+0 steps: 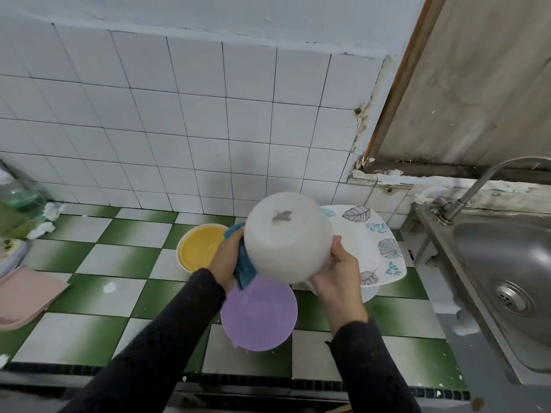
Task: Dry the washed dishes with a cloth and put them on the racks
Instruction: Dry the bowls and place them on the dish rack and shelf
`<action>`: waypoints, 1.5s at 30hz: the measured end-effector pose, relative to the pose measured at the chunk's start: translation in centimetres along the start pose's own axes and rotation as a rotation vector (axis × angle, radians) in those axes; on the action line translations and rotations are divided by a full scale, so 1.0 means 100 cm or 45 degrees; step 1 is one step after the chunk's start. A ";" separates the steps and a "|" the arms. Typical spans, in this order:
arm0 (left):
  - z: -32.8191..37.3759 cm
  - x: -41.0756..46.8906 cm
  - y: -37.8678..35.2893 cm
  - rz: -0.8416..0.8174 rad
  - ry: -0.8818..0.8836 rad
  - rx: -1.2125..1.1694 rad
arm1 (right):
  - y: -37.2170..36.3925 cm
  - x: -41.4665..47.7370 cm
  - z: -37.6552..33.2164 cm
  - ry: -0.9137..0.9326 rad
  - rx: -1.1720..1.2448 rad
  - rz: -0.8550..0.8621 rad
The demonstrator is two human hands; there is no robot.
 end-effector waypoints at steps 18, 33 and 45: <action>-0.016 -0.023 -0.026 0.654 -0.312 -0.146 | -0.021 0.004 -0.007 0.278 0.000 -0.160; 0.007 -0.022 -0.048 0.164 -0.868 0.593 | -0.037 -0.010 0.022 0.068 -0.422 -0.267; 0.013 -0.028 -0.039 0.065 -0.681 0.459 | -0.036 -0.014 0.014 0.167 -0.512 -0.157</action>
Point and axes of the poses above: each hand's wrist, its own x-axis towards the middle knuckle, its own y-axis out of the back of the hand, z = x × y, the point moved 3 cm from there along x, towards the middle knuckle, and after that the axes turned 3 degrees about -y, right-handed, at the moved point
